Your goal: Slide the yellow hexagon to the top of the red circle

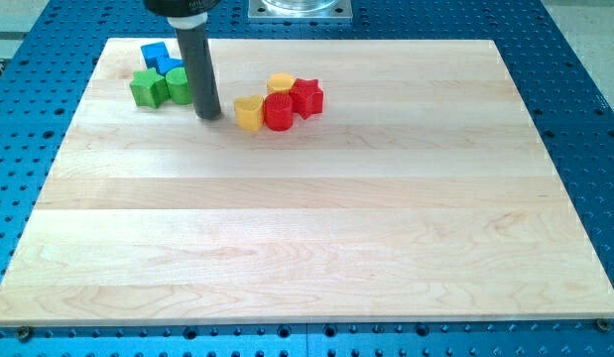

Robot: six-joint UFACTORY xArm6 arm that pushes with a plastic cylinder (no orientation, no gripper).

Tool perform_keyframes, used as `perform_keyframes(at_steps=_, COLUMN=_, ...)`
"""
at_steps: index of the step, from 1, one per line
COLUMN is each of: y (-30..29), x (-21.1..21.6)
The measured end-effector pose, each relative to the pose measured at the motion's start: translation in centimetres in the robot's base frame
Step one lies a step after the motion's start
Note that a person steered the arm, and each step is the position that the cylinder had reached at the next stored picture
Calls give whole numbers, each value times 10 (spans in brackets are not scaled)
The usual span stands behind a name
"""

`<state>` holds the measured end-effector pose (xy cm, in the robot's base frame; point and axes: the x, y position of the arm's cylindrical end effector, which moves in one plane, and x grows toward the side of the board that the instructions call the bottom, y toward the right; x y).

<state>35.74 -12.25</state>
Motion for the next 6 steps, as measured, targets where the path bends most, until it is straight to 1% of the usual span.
perform_keyframes(at_steps=1, y=28, x=2)
perform_keyframes(at_steps=2, y=26, x=-6)
perform_keyframes(at_steps=3, y=19, x=-38)
perform_keyframes(at_steps=4, y=60, x=-64)
perform_keyframes(at_steps=5, y=74, x=-47)
perform_keyframes(at_steps=6, y=74, x=-36)
